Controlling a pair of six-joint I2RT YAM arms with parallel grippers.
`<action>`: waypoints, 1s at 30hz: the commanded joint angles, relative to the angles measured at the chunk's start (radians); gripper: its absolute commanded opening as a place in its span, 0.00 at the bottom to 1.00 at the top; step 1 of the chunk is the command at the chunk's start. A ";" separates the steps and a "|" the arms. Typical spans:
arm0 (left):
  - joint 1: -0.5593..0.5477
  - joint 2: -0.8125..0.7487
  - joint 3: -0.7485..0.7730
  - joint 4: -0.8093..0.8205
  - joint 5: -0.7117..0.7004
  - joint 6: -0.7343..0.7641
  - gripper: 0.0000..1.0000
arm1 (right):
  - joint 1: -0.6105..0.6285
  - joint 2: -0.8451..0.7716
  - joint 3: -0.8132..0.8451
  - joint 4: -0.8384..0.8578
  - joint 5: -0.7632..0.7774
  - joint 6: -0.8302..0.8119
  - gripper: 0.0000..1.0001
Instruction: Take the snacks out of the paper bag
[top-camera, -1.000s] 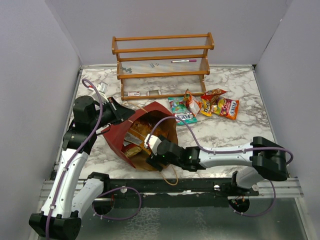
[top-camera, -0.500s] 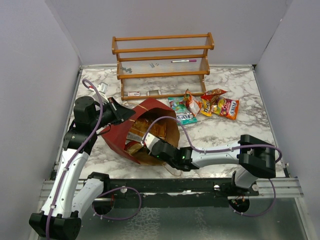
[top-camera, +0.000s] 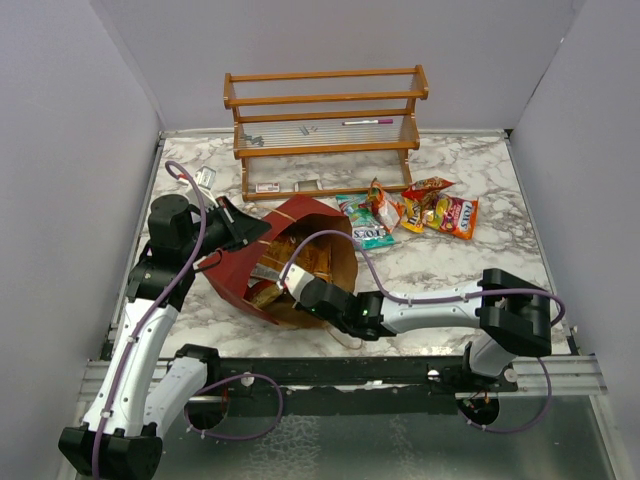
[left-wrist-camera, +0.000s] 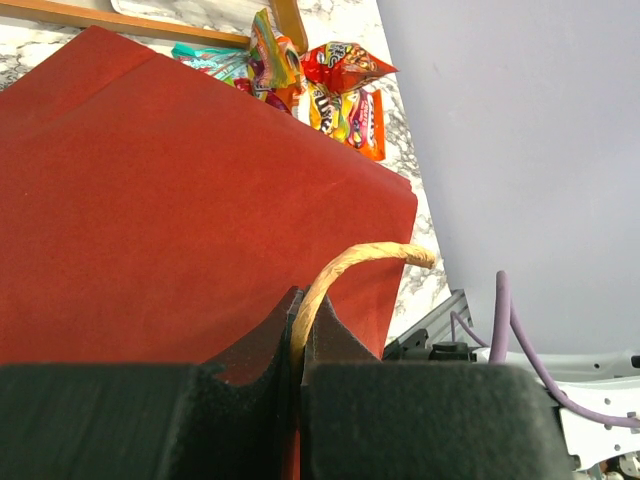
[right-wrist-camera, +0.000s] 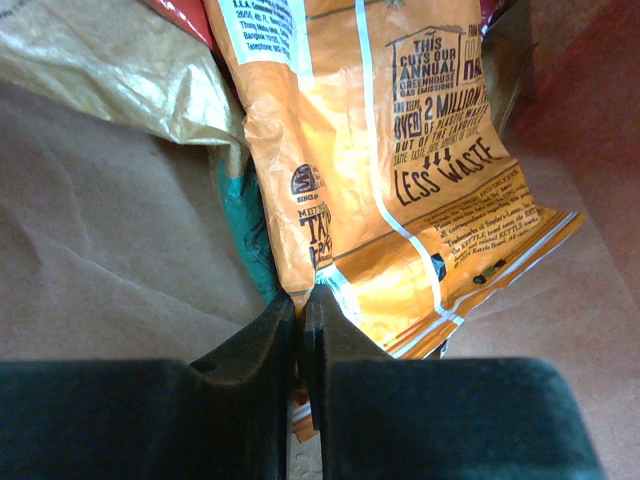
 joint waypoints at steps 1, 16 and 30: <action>0.003 -0.018 -0.008 0.005 0.010 0.003 0.00 | 0.002 -0.002 0.032 0.011 -0.043 -0.006 0.03; 0.002 -0.028 -0.032 0.008 0.009 0.006 0.00 | 0.002 -0.044 0.088 -0.064 -0.100 0.007 0.02; 0.002 -0.027 -0.024 0.016 0.009 -0.003 0.00 | 0.003 -0.168 0.170 -0.231 -0.148 0.034 0.02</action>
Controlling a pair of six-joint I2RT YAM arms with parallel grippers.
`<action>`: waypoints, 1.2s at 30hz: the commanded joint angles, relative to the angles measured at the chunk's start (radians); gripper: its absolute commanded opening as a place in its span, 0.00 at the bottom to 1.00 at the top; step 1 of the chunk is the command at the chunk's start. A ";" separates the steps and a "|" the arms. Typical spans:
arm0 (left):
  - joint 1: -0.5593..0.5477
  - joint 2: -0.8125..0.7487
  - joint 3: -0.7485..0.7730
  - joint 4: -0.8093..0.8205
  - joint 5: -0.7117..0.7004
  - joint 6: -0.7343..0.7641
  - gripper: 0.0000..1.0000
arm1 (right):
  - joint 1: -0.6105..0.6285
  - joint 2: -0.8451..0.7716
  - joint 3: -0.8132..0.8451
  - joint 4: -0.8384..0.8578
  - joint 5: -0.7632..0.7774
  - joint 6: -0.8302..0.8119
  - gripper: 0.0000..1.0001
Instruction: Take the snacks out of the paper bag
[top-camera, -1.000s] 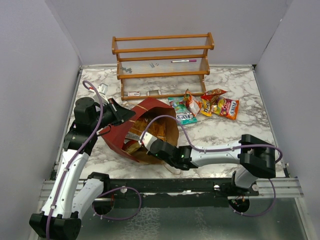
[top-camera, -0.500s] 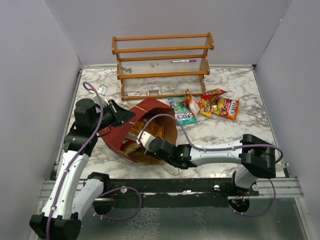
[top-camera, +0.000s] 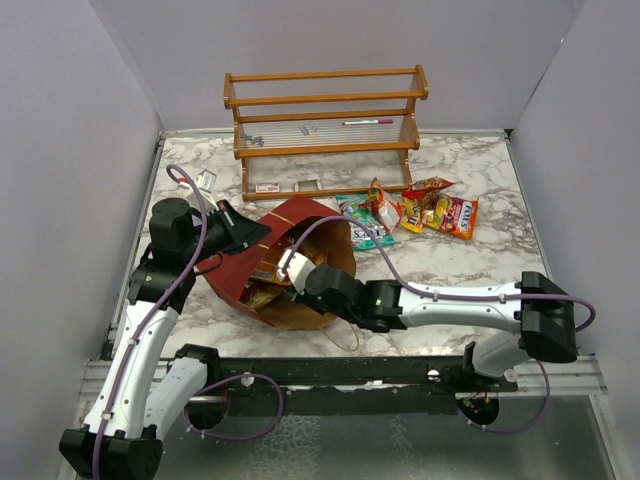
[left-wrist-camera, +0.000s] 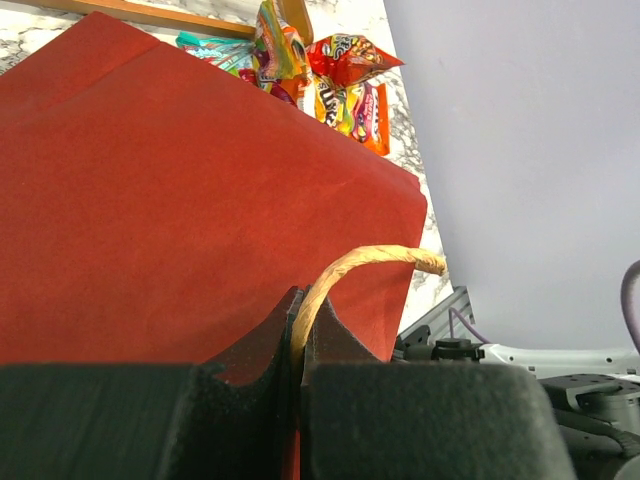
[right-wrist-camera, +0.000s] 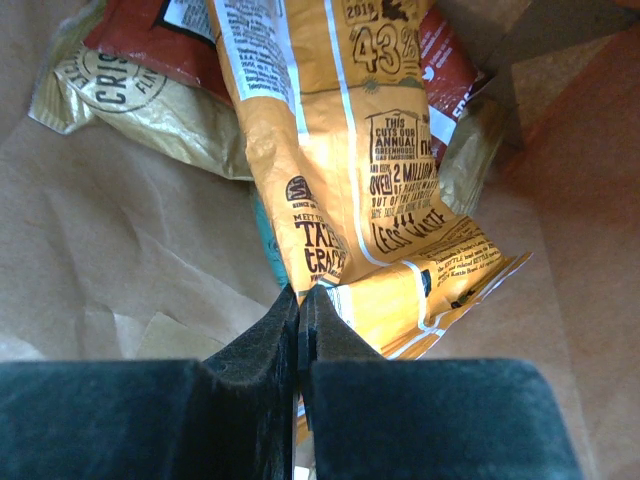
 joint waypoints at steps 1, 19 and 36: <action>0.001 -0.013 0.003 0.018 0.008 -0.004 0.00 | 0.003 -0.040 0.070 -0.065 -0.047 0.014 0.02; 0.001 -0.053 0.012 0.000 -0.218 -0.048 0.00 | 0.003 -0.227 0.349 -0.396 -0.043 -0.062 0.02; 0.002 -0.039 0.002 -0.022 -0.333 -0.065 0.00 | 0.003 -0.335 0.672 -0.590 0.318 -0.025 0.02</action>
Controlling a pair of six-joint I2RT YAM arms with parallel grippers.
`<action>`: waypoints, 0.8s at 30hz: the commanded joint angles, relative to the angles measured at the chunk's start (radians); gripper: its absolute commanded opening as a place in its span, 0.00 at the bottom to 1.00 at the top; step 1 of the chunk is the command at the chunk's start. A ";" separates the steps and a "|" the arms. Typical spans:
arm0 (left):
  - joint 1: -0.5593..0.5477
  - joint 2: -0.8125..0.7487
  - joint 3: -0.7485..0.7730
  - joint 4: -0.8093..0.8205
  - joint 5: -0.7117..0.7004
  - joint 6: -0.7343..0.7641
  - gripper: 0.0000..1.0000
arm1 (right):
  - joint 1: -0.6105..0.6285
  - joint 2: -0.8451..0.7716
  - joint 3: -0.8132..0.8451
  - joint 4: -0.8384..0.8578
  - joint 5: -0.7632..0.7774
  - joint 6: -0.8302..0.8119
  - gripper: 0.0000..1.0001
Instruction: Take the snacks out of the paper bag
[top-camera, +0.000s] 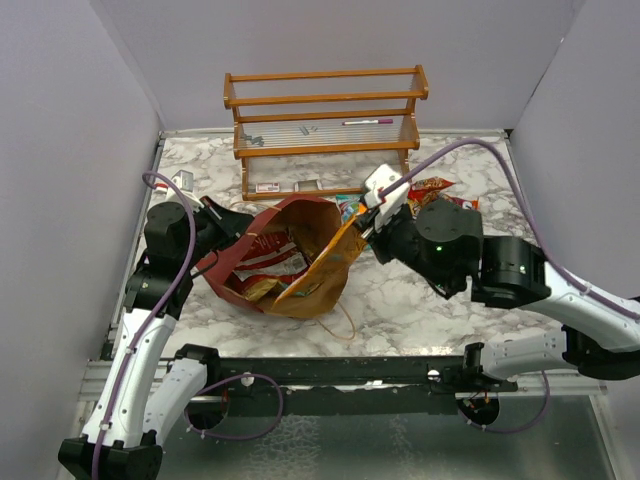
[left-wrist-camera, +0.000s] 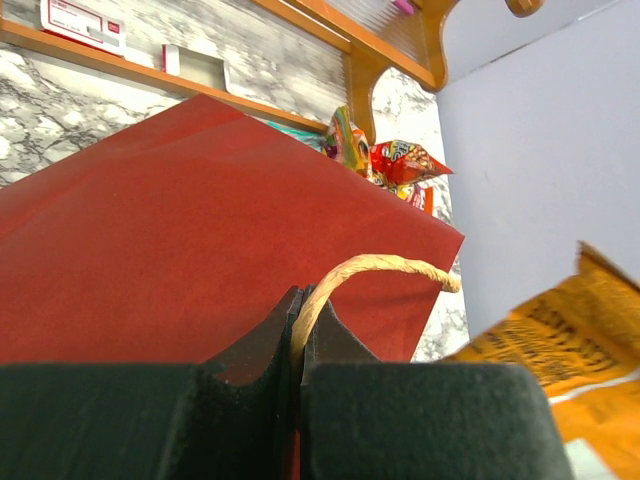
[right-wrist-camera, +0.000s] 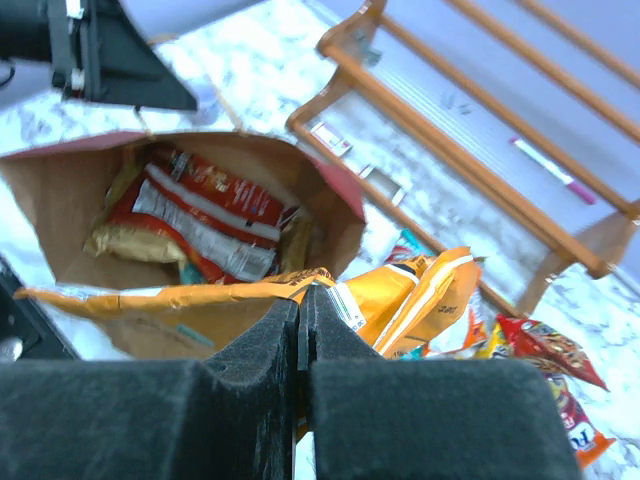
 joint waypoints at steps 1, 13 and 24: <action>0.001 0.006 0.002 -0.029 -0.054 0.005 0.00 | 0.003 -0.014 0.151 -0.052 0.192 0.011 0.02; 0.002 -0.037 0.004 -0.076 -0.126 0.020 0.00 | 0.002 -0.084 0.151 -0.065 0.705 -0.030 0.02; 0.002 -0.090 0.037 -0.144 -0.200 0.022 0.00 | 0.003 -0.215 -0.088 -0.029 0.732 0.100 0.02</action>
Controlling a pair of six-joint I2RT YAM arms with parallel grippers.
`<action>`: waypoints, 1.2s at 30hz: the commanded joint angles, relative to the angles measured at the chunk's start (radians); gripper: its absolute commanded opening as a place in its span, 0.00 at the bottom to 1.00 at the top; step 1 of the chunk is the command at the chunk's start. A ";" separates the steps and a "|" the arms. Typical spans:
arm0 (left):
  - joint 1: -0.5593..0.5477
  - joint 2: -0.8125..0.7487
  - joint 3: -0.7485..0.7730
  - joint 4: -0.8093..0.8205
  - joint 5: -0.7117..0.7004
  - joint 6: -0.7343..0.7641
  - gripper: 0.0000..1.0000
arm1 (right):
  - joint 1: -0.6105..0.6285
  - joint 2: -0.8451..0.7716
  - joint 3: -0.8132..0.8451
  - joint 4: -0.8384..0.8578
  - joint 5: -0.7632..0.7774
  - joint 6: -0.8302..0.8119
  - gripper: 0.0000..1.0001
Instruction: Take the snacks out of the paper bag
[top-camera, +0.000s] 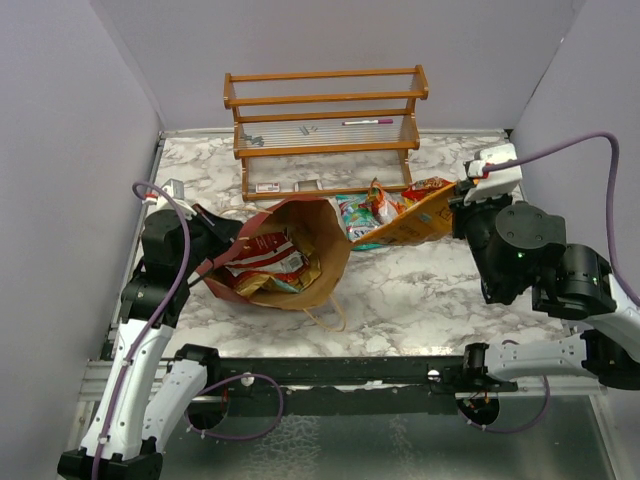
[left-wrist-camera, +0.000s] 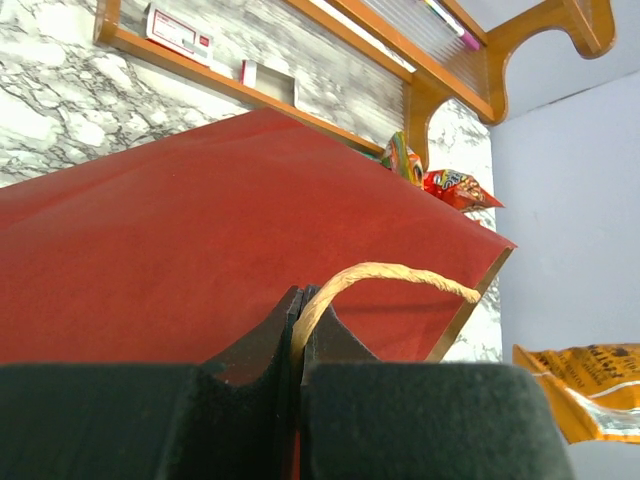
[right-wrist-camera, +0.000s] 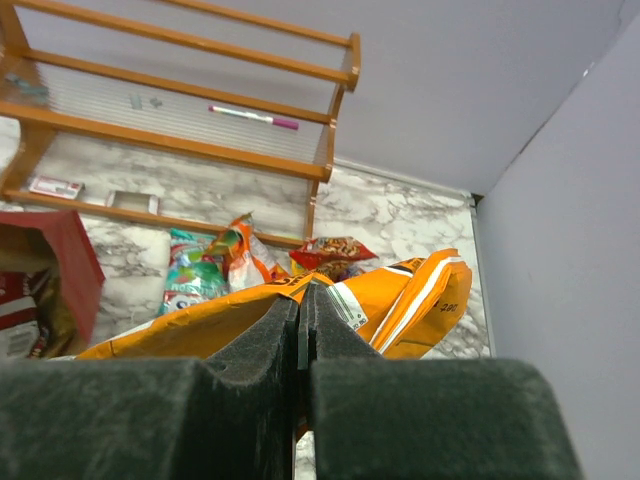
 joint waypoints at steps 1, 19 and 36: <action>0.002 -0.042 0.042 -0.042 -0.068 0.020 0.00 | 0.002 -0.068 -0.178 0.094 0.051 0.087 0.02; 0.002 -0.067 0.069 -0.041 -0.006 -0.012 0.00 | -0.459 -0.257 -0.873 0.599 -0.377 0.213 0.02; 0.002 -0.052 0.010 0.030 0.064 -0.047 0.00 | -0.576 -0.548 -1.133 0.425 -0.296 0.616 0.02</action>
